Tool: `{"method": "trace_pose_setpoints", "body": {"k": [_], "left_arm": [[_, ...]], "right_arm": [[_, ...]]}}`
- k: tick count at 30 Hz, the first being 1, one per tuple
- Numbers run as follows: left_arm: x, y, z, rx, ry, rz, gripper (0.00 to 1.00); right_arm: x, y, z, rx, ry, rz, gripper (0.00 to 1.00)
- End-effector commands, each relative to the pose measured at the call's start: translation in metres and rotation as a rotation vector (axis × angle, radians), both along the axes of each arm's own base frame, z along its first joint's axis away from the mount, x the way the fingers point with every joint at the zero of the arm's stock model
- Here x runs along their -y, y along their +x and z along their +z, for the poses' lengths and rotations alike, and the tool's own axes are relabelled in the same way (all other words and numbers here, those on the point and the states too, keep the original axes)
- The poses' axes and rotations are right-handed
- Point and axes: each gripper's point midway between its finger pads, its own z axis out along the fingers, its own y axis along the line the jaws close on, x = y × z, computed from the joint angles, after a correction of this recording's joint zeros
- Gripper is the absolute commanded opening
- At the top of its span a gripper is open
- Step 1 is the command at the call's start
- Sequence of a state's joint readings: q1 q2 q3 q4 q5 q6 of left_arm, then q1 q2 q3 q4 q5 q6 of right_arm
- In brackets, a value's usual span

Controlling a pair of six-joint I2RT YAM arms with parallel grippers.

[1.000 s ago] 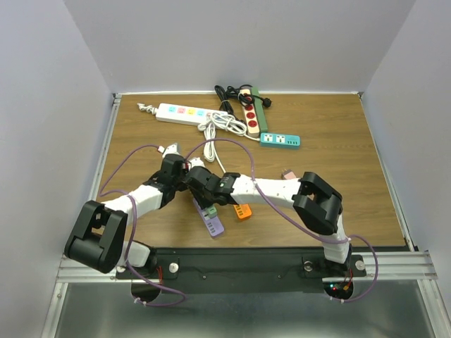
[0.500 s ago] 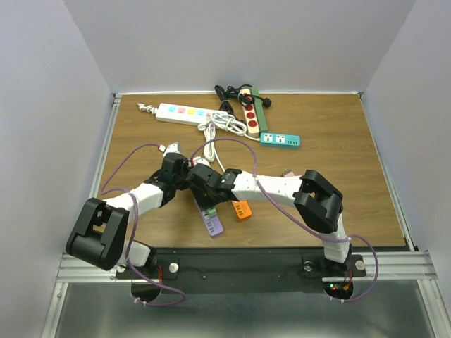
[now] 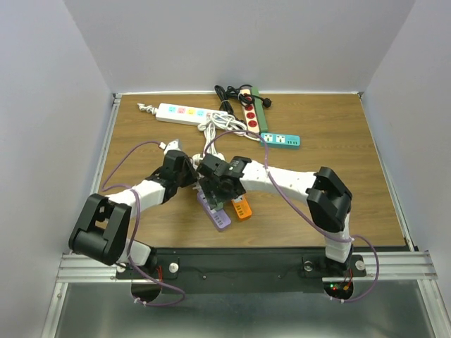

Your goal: Insert the plug

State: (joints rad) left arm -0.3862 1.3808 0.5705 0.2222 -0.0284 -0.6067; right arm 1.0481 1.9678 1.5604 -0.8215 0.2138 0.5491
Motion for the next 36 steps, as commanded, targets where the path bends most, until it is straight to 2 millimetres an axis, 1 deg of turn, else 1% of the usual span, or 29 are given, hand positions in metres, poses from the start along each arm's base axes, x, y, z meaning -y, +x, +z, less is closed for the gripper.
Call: {"method": "trace_pose_setpoints", "body": {"k": [1,3,5,8,9,10,11,12,13,14,16,17,18,19,20,21,22,23,24,25,26,27,28,29,30,32,33,35,36], "left_arm": [[-0.010,0.024,0.012,0.058,0.075,0.038,0.00],[-0.009,0.035,0.015,0.071,0.088,0.038,0.00],[-0.010,0.043,0.017,0.082,0.112,0.029,0.00],[-0.009,0.064,0.023,0.111,0.134,0.014,0.00],[-0.007,0.068,0.025,0.122,0.131,0.000,0.00],[-0.007,0.074,0.028,0.137,0.136,-0.002,0.00],[-0.004,0.086,0.035,0.167,0.142,-0.024,0.00],[-0.003,0.093,0.038,0.182,0.145,-0.033,0.00],[0.002,0.099,0.042,0.202,0.140,-0.055,0.00],[0.005,0.112,0.048,0.228,0.151,-0.073,0.00],[0.009,0.121,0.052,0.242,0.159,-0.095,0.00],[0.011,0.125,0.054,0.247,0.156,-0.105,0.00],[0.015,0.132,0.057,0.258,0.156,-0.113,0.01],[0.017,0.134,0.059,0.263,0.151,-0.121,0.23],[0.020,0.136,0.061,0.269,0.142,-0.131,0.39],[0.021,0.138,0.066,0.278,0.138,-0.129,0.54],[0.021,0.138,0.069,0.285,0.136,-0.128,0.75],[0.021,0.139,0.074,0.302,0.135,-0.129,0.81],[0.020,0.138,0.085,0.332,0.141,-0.134,0.88],[0.019,0.137,0.091,0.347,0.148,-0.138,0.92],[0.018,0.135,0.106,0.387,0.150,-0.138,0.94],[0.017,0.135,0.115,0.409,0.157,-0.141,0.96],[0.017,0.133,0.122,0.432,0.179,-0.149,0.99],[0.018,0.132,0.132,0.457,0.184,-0.151,0.99],[0.020,0.129,0.150,0.498,0.184,-0.152,0.99],[0.028,0.124,0.168,0.547,0.196,-0.167,0.99],[0.048,0.116,0.182,0.584,0.188,-0.209,0.99],[0.075,0.106,0.197,0.651,0.217,-0.299,0.99],[0.095,0.097,0.197,0.667,0.221,-0.357,0.99]], "right_arm": [[0.002,0.002,0.065,0.063,0.087,0.020,0.86],[0.001,0.003,0.081,0.079,0.133,0.024,0.86],[0.002,0.003,0.089,0.092,0.156,0.018,0.86],[0.013,0.011,0.101,0.130,0.174,-0.017,0.87],[0.024,0.014,0.102,0.145,0.169,-0.039,0.88],[0.031,0.019,0.097,0.148,0.149,-0.058,0.89],[0.045,0.033,0.101,0.170,0.159,-0.103,0.89],[0.055,0.040,0.100,0.177,0.156,-0.128,0.89],[0.071,0.044,0.095,0.188,0.136,-0.147,0.89],[0.086,0.060,0.094,0.211,0.141,-0.194,0.89],[0.105,0.072,0.093,0.235,0.130,-0.227,0.89],[0.119,0.077,0.086,0.243,0.103,-0.254,0.89],[0.135,0.091,0.092,0.273,0.121,-0.302,0.90],[0.145,0.095,0.090,0.280,0.115,-0.312,0.90],[0.162,0.101,0.083,0.284,0.107,-0.348,0.90],[0.171,0.102,0.084,0.290,0.106,-0.360,0.91],[0.182,0.104,0.082,0.296,0.092,-0.376,0.91],[0.196,0.108,0.080,0.297,0.081,-0.408,0.91],[0.208,0.104,0.077,0.289,0.081,-0.421,0.93],[0.216,0.104,0.076,0.284,0.088,-0.440,0.93],[0.236,0.110,0.076,0.283,0.102,-0.497,0.93],[0.247,0.108,0.070,0.266,0.110,-0.521,0.93],[0.261,0.112,0.076,0.274,0.155,-0.568,0.93],[0.268,0.113,0.077,0.276,0.167,-0.587,0.93],[0.274,0.114,0.077,0.278,0.175,-0.603,0.93],[0.287,0.117,0.081,0.289,0.187,-0.639,0.93],[0.290,0.118,0.081,0.289,0.192,-0.647,0.93],[0.300,0.123,0.086,0.301,0.213,-0.676,0.93],[0.304,0.125,0.089,0.307,0.221,-0.688,0.93]]}}
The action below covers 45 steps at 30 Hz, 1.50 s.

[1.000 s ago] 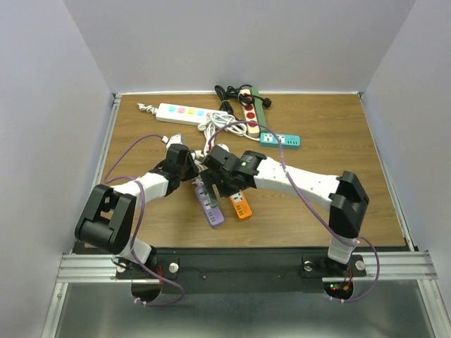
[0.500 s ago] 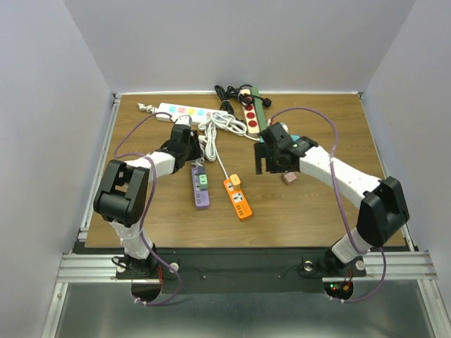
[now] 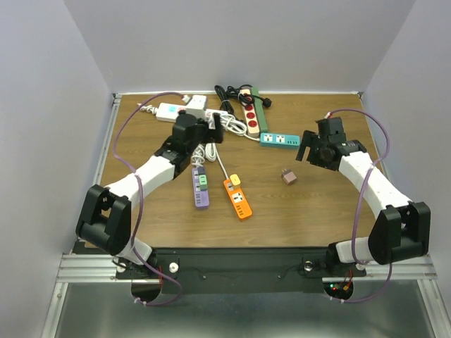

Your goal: Insert the plug

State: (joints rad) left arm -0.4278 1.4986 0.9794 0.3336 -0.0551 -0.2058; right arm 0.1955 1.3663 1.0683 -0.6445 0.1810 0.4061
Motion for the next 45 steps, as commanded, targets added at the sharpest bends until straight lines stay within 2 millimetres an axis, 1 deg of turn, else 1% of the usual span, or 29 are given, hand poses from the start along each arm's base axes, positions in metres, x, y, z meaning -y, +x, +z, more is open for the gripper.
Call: {"method": "trace_pose_setpoints", "body": {"k": [1,2,3,4,5,6,8,9,10,11,12,13,14,15,16,17,18,19,20,21,23,24,28,29,32,33,36,42,45], "left_arm": [[0.084,-0.029,0.052,0.193,0.059,-0.240,0.99],[0.108,-0.038,0.047,0.201,0.076,-0.323,0.99],[0.128,-0.047,0.043,0.200,0.076,-0.394,0.99],[0.161,-0.069,0.040,0.200,0.061,-0.509,0.99],[0.177,-0.072,0.020,0.162,0.072,-0.559,0.99],[0.194,-0.075,0.026,0.169,0.052,-0.593,0.99],[0.224,-0.088,0.016,0.147,0.032,-0.681,0.98],[0.234,-0.086,-0.004,0.109,0.038,-0.691,0.98],[0.243,-0.081,-0.001,0.104,0.014,-0.686,0.96],[0.246,-0.075,-0.007,0.088,0.011,-0.671,0.96],[0.253,-0.066,-0.017,0.070,0.015,-0.649,0.95],[0.255,-0.061,-0.021,0.061,0.017,-0.631,0.95],[0.254,-0.054,-0.029,0.039,0.029,-0.596,0.95],[0.255,-0.048,-0.046,0.008,0.046,-0.572,0.95],[0.259,-0.040,-0.040,0.016,0.046,-0.551,0.95],[0.260,-0.030,-0.051,-0.009,0.071,-0.512,0.95],[0.256,-0.030,-0.066,-0.044,0.091,-0.494,0.95],[0.254,-0.021,-0.065,-0.044,0.108,-0.452,0.95],[0.254,-0.019,-0.077,-0.065,0.124,-0.441,0.95],[0.257,-0.015,-0.075,-0.064,0.119,-0.432,0.95],[0.257,-0.013,-0.084,-0.084,0.131,-0.421,0.95],[0.258,-0.013,-0.091,-0.099,0.138,-0.419,0.95],[0.257,-0.011,-0.102,-0.123,0.149,-0.400,0.95],[0.258,-0.011,-0.108,-0.136,0.159,-0.402,0.95],[0.261,-0.015,-0.115,-0.152,0.180,-0.414,0.95],[0.266,-0.019,-0.118,-0.154,0.190,-0.422,0.95],[0.268,-0.029,-0.127,-0.178,0.226,-0.431,0.95],[0.256,-0.047,-0.147,-0.245,0.273,-0.431,0.95],[0.254,-0.058,-0.150,-0.253,0.270,-0.452,0.95]], "right_arm": [[-0.001,0.019,0.026,0.109,0.071,0.011,0.93],[0.004,0.023,0.034,0.137,0.087,-0.004,0.93],[0.006,0.024,0.038,0.146,0.093,-0.009,0.93],[0.006,0.025,0.042,0.159,0.101,-0.010,0.93],[0.008,0.027,0.048,0.177,0.107,-0.012,0.93],[0.007,0.027,0.052,0.186,0.114,-0.009,0.93],[0.005,0.028,0.056,0.194,0.130,0.002,0.93],[0.003,0.026,0.057,0.195,0.137,0.006,0.93],[0.003,0.026,0.061,0.208,0.143,0.008,0.93],[0.001,0.024,0.062,0.210,0.152,0.016,0.93],[0.000,0.023,0.063,0.211,0.156,0.018,0.93],[-0.001,0.020,0.066,0.221,0.162,0.023,0.93],[-0.001,0.019,0.067,0.227,0.163,0.024,0.93],[-0.001,0.018,0.068,0.228,0.163,0.025,0.93],[0.000,0.015,0.065,0.224,0.163,0.024,0.93],[0.000,0.014,0.068,0.233,0.165,0.026,0.93],[-0.005,0.012,0.069,0.233,0.184,0.046,0.93],[-0.006,0.010,0.069,0.234,0.187,0.050,0.93],[-0.006,0.009,0.070,0.236,0.190,0.052,0.93],[-0.007,0.008,0.070,0.236,0.192,0.054,0.93],[-0.008,0.007,0.070,0.235,0.193,0.061,0.93],[-0.008,0.007,0.070,0.238,0.196,0.062,0.93],[-0.009,0.005,0.066,0.227,0.197,0.070,0.93],[-0.009,0.004,0.064,0.222,0.198,0.070,0.93],[-0.009,0.003,0.062,0.217,0.197,0.073,0.93],[-0.009,0.002,0.062,0.218,0.196,0.072,0.93],[-0.007,0.001,0.061,0.217,0.188,0.069,0.93],[-0.006,-0.001,0.056,0.208,0.186,0.063,0.93],[-0.005,-0.003,0.047,0.184,0.183,0.053,0.93]]}}
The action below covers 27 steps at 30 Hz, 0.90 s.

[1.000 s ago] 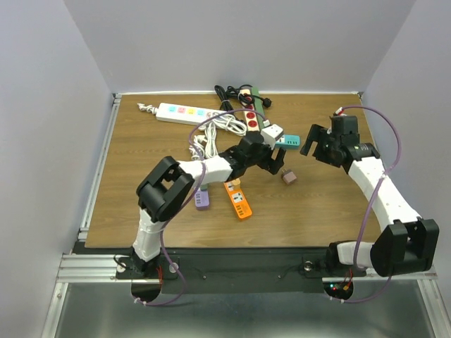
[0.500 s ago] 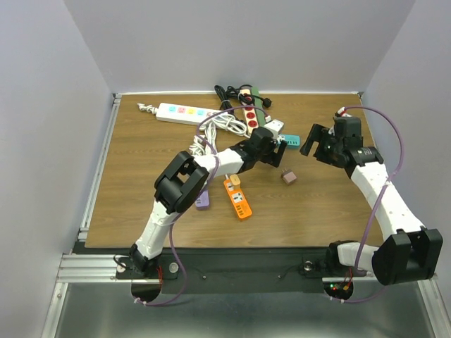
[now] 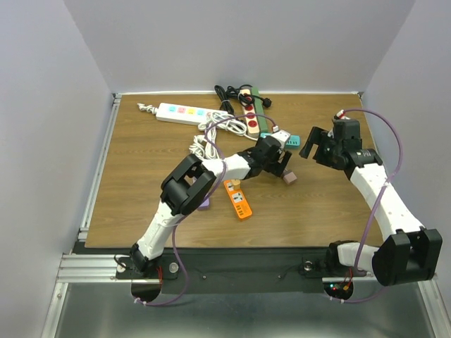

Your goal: Insert the plug

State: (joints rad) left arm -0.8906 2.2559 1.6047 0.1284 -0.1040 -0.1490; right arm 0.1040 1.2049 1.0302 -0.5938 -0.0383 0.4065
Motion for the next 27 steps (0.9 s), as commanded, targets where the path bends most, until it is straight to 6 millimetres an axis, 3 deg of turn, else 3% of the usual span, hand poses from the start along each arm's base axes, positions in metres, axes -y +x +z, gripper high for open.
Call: {"method": "trace_pose_setpoints", "body": {"k": [1,4,10,13,21,27], "left_arm": [[-0.004,-0.020,0.009,-0.029,-0.006,-0.024,0.95],[0.000,-0.032,0.010,-0.051,-0.026,-0.055,0.94],[-0.002,-0.068,0.007,-0.084,-0.039,-0.103,0.94],[0.009,-0.082,0.012,-0.094,-0.081,-0.151,0.94],[0.030,-0.093,0.029,-0.100,-0.156,-0.183,0.94],[0.008,-0.084,0.049,0.079,-0.065,-0.277,0.96]], "right_arm": [[0.003,0.001,0.000,0.029,-0.007,-0.006,0.93],[0.004,-0.003,-0.013,-0.003,-0.012,-0.010,0.93],[0.008,-0.005,-0.016,-0.006,-0.029,-0.022,0.93],[0.008,-0.005,-0.021,-0.018,-0.032,-0.020,0.93],[0.013,-0.005,-0.026,-0.024,-0.050,-0.039,0.93],[0.012,-0.004,-0.008,0.021,-0.050,-0.017,0.93]]}}
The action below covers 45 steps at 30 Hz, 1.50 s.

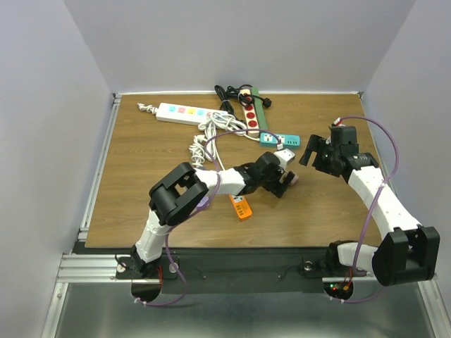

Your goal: Insert the plug

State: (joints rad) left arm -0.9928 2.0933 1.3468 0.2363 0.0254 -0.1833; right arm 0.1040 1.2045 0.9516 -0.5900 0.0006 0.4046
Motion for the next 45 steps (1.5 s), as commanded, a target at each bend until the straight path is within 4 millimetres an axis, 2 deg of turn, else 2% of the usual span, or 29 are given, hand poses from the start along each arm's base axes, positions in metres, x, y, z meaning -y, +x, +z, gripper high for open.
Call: {"method": "trace_pose_setpoints", "body": {"k": [1,4,9,15,20,27,33,39,45], "left_arm": [[-0.010,0.008,0.042,0.180,0.012,-0.119,0.96],[-0.009,0.012,0.048,0.228,0.016,-0.197,0.97],[0.011,0.010,0.061,0.196,-0.087,-0.247,0.98],[0.026,0.009,0.047,0.155,-0.119,-0.272,0.98],[0.039,0.003,0.050,0.152,-0.176,-0.338,0.98],[0.041,0.005,0.033,0.132,-0.173,-0.346,0.98],[0.047,-0.005,0.044,0.136,-0.241,-0.389,0.98],[0.047,-0.016,0.040,0.104,-0.268,-0.396,0.96],[0.044,-0.043,0.027,0.035,-0.280,-0.431,0.93]], "right_arm": [[-0.001,0.012,0.033,0.114,0.006,0.028,0.93],[-0.002,0.013,0.046,0.137,0.017,0.041,0.94],[-0.004,0.017,0.058,0.153,0.031,0.049,0.94],[-0.003,0.015,0.059,0.149,0.024,0.052,0.94],[-0.001,0.013,0.061,0.154,0.020,0.056,0.94],[0.000,0.012,0.061,0.155,0.013,0.057,0.94],[0.002,0.011,0.053,0.136,0.002,0.058,0.94],[0.002,0.010,0.050,0.129,-0.002,0.064,0.94],[0.001,0.010,0.047,0.122,0.000,0.070,0.94]]}}
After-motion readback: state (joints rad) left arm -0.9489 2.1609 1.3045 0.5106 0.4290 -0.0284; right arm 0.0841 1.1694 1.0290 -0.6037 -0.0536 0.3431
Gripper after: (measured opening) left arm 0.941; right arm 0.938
